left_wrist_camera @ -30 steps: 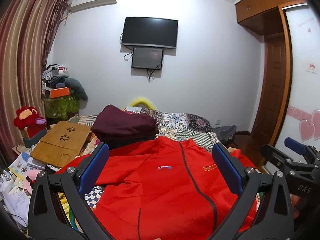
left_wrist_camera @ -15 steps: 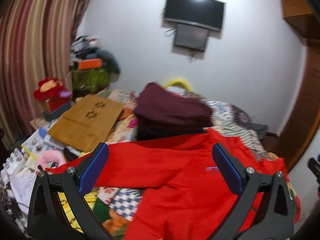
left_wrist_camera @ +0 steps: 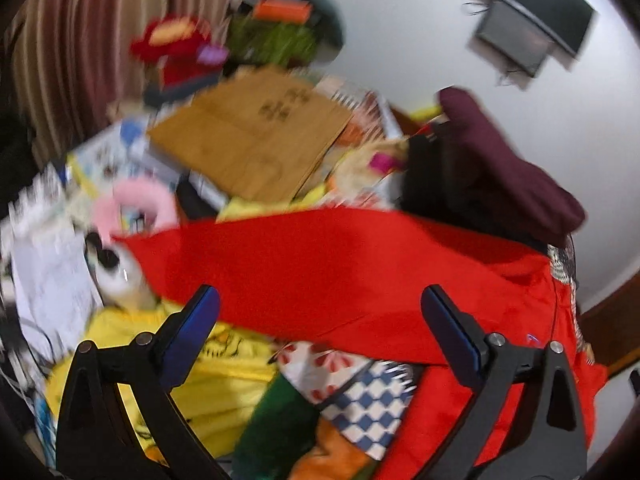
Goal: Fold large clothes
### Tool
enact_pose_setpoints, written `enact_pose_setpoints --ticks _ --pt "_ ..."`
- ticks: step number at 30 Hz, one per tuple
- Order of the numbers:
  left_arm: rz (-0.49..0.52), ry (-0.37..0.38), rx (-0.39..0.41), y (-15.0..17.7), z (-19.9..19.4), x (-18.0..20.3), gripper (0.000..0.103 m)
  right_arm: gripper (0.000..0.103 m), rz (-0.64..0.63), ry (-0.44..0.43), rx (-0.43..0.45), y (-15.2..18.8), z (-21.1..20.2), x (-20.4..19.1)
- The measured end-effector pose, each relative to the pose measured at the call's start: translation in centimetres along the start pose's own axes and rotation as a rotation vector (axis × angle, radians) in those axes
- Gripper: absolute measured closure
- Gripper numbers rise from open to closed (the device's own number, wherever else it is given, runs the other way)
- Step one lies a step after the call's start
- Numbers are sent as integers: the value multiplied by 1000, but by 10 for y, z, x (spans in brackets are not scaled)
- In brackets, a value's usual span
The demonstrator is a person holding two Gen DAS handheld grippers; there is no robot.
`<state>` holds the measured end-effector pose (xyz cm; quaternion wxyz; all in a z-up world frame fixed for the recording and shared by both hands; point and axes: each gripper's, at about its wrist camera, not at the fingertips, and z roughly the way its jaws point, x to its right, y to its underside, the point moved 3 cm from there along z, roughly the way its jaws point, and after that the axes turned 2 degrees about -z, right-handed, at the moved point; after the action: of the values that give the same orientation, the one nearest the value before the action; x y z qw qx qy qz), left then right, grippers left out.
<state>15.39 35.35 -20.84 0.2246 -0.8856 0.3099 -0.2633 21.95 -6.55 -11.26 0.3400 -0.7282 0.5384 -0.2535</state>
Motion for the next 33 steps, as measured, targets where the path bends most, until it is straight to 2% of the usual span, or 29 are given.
enact_pose_setpoints --ticks 3,9,12,16,17,21,23,24,26,27,29,31,32,33 --pt "-139 12 -103 9 28 -36 2 0 -3 2 -26 -1 9 -2" --pt "-397 112 -271 36 75 -88 2 0 -11 15 -73 1 23 -3" --pt "-458 151 -308 41 91 -99 2 0 -13 24 -92 0 28 -3" --pt "-552 222 -315 39 110 -114 3 0 -11 34 -107 0 31 -3" --pt "-560 225 -313 36 114 -117 6 0 -11 36 -110 0 32 -3" --pt "-521 191 -299 24 129 -124 18 0 -8 40 -123 -1 36 0" --pt "-505 153 -296 20 135 -127 32 0 -2 36 -129 -2 38 1" --pt "-500 137 -293 19 138 -128 35 0 1 34 -132 -2 38 1" --pt "-477 81 -263 16 138 -130 55 0 4 34 -132 -2 38 2" --pt "-456 41 -249 15 136 -129 61 0 5 36 -132 -2 38 3" --pt "-377 -58 -218 11 131 -120 89 0 2 39 -131 -2 36 4" --pt "-271 -147 -174 6 120 -107 96 0 2 42 -128 -2 34 5" --pt "-230 -170 -148 4 114 -100 100 0 1 42 -126 -2 32 7" --pt "-189 -188 -120 1 106 -92 100 0 2 42 -125 -2 31 7"
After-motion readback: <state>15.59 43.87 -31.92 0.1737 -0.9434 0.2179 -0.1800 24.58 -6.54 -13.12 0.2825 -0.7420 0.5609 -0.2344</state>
